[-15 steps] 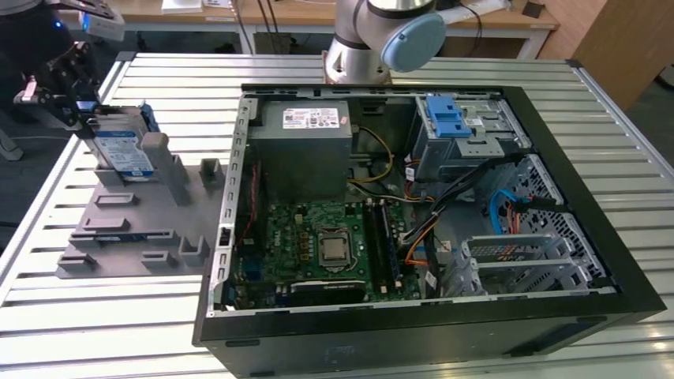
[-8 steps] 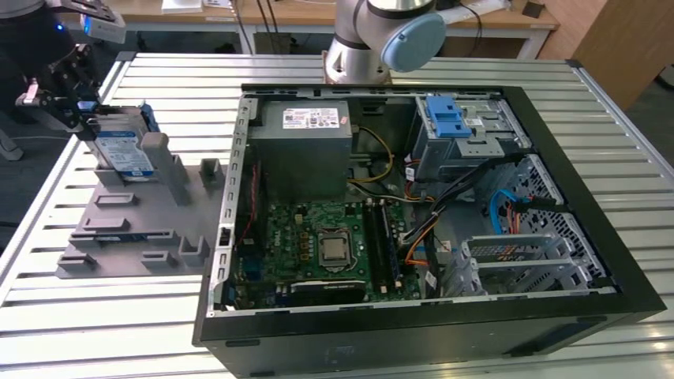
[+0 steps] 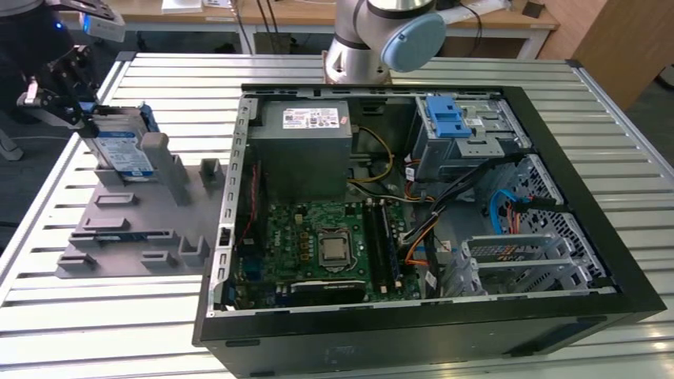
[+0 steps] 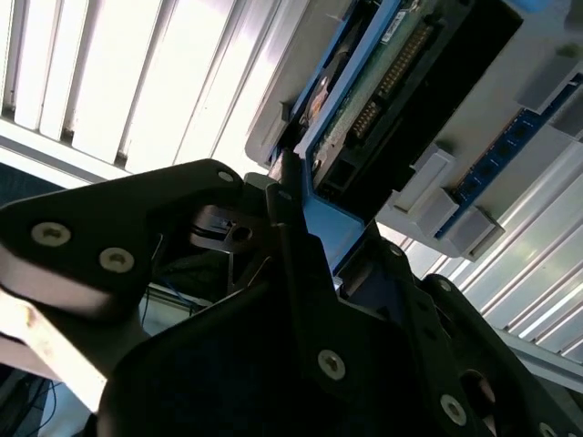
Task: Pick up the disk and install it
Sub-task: 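Pick up the disk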
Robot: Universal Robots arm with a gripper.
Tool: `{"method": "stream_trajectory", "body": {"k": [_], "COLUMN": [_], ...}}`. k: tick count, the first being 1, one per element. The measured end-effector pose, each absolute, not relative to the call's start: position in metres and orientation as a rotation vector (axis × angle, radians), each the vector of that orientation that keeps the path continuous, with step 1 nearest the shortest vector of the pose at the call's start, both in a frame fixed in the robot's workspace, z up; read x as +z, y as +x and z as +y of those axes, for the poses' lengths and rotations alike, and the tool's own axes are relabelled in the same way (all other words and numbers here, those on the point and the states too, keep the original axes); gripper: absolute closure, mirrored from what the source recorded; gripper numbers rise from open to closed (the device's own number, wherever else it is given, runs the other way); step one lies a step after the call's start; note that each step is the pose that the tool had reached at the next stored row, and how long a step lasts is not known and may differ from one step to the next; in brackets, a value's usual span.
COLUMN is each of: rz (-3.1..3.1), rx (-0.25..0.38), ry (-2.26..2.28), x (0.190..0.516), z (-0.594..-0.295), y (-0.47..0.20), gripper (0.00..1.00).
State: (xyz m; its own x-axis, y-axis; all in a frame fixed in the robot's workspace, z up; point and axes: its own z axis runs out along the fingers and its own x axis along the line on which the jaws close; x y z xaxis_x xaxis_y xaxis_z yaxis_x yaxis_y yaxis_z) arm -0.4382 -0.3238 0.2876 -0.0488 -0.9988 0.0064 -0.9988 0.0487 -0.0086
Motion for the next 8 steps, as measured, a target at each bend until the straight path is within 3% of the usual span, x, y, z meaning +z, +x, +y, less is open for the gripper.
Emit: {"method": "stream_trajectory", "body": {"k": [1, 8], "rz": [2.274, 2.275], "rx": [-0.017, -0.018], "ry": [-2.166, -2.166], "x": [0.2877, 0.2877], "z": [-0.3238, -0.3238], "y": [-0.4382, -0.4382], "gripper": [0.63, 0.63]}}
